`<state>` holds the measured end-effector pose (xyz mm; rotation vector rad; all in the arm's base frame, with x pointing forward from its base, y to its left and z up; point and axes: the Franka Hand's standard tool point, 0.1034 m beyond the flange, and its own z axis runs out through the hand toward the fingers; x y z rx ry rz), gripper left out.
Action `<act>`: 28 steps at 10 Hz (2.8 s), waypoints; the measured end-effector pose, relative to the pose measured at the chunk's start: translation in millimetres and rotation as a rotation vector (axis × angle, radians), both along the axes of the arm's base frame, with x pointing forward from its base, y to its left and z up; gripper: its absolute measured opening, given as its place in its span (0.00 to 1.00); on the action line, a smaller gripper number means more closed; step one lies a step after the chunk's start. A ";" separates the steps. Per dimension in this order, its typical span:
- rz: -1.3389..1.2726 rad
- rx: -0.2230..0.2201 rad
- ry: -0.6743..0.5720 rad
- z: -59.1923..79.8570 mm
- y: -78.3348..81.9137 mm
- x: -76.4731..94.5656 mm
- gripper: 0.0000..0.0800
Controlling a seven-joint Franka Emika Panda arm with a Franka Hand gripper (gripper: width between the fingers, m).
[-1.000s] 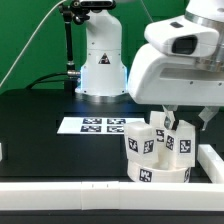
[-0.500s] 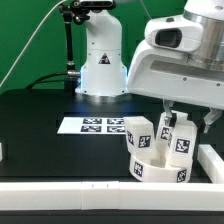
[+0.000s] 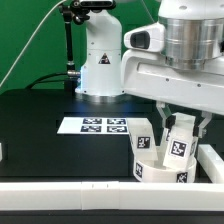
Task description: Assemble stool
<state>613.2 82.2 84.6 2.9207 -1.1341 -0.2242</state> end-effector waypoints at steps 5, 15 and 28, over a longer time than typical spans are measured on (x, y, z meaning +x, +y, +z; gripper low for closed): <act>-0.514 0.057 -0.056 -0.5 -2.2 3.8 0.42; -1.064 0.132 -0.114 8.5 4.5 16.1 0.73; 0.047 0.121 -0.250 34.9 16.5 22.2 0.81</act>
Offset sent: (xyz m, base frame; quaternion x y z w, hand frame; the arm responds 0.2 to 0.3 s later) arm -0.0089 0.0074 -0.0039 0.0567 -0.0108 0.2871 0.9562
